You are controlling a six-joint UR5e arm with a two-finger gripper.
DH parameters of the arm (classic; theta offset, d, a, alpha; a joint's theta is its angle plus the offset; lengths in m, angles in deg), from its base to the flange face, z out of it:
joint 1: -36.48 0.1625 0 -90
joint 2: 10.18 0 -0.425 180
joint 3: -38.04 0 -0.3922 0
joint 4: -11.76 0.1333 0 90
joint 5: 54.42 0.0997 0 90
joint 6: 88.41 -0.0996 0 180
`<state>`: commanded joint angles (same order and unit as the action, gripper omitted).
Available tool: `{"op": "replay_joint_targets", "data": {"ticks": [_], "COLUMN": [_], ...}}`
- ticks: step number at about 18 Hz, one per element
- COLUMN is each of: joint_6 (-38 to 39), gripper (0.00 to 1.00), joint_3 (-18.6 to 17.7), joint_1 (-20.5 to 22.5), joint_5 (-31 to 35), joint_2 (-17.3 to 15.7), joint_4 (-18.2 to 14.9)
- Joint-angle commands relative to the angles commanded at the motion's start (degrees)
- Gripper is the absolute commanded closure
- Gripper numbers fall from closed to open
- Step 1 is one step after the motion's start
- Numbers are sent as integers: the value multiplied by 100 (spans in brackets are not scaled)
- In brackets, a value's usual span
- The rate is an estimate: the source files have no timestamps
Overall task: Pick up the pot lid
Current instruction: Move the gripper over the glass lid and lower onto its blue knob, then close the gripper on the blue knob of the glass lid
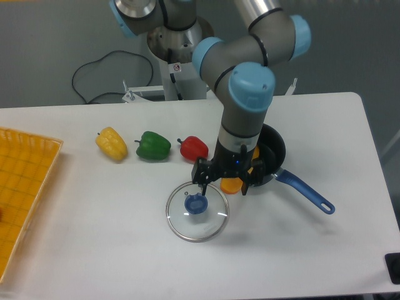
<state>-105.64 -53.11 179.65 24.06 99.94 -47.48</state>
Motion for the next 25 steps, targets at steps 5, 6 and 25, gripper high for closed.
{"op": "replay_joint_targets", "data": {"ticks": [5, 6, 25], "joint_6": [192, 306, 457], "gripper": [0, 0, 0], "joint_3": [17, 61, 360], "joint_1": [0, 0, -176], "joint_5": [-9, 0, 132], "joint_2": [0, 35, 299], "joint_4": [0, 9, 123]}}
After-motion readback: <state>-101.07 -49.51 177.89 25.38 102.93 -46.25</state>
